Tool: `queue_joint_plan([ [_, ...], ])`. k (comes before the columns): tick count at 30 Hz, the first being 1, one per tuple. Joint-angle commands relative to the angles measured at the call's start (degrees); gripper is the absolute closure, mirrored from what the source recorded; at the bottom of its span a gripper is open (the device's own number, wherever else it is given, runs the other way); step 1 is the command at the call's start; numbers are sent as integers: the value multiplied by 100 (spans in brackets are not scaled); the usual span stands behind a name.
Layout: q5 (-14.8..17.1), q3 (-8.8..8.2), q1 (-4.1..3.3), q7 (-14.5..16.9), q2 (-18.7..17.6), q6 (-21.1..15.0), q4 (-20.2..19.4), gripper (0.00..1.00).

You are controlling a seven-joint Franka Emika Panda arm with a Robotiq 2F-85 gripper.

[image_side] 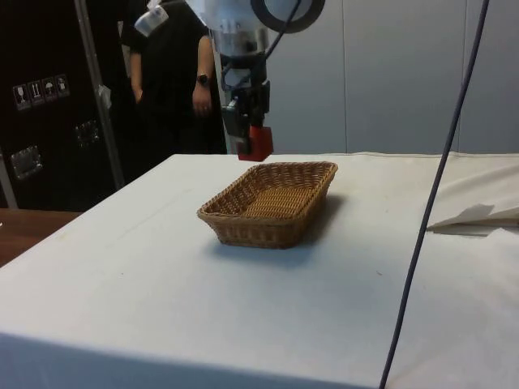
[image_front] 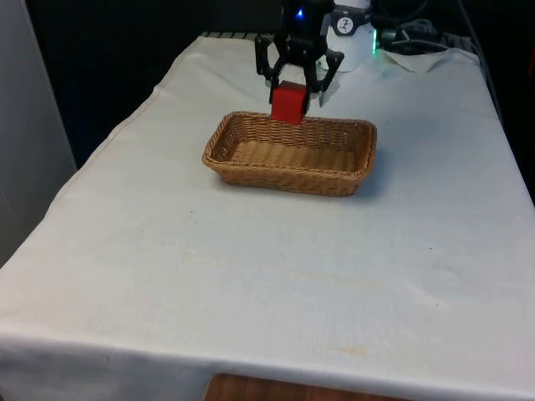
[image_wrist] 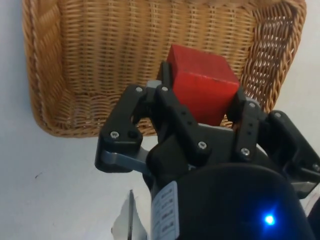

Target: Pick up the cube and place it into the basket.

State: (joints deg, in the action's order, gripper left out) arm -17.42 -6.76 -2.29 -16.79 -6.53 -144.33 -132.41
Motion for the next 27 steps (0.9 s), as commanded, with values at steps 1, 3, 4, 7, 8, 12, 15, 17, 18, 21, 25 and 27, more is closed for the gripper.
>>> queue_joint_plan([
  [1, 40, -11, 29, 80, -11, -143, -80, 97],
  [3, 46, -40, 34, 115, -29, -229, -149, 97],
  [4, 0, -57, 23, 80, -29, -172, -138, 97],
  [7, 57, -63, 46, 155, -52, -338, -229, 97],
  [8, 69, -63, 57, 166, -74, -407, -281, 97],
  [12, 17, -74, 57, 109, -103, -424, -315, 97],
  [15, 155, -52, 74, 183, -201, -625, -378, 97],
  [17, 155, -46, 80, 178, -252, -665, -378, 97],
  [18, 160, -46, 80, 178, -281, -688, -378, 97],
  [21, 178, -46, 80, 166, -390, -785, -390, 97],
  [25, 189, -46, 86, 160, -476, -865, -401, 97],
  [27, 201, -46, 86, 160, -527, -911, -413, 97],
])
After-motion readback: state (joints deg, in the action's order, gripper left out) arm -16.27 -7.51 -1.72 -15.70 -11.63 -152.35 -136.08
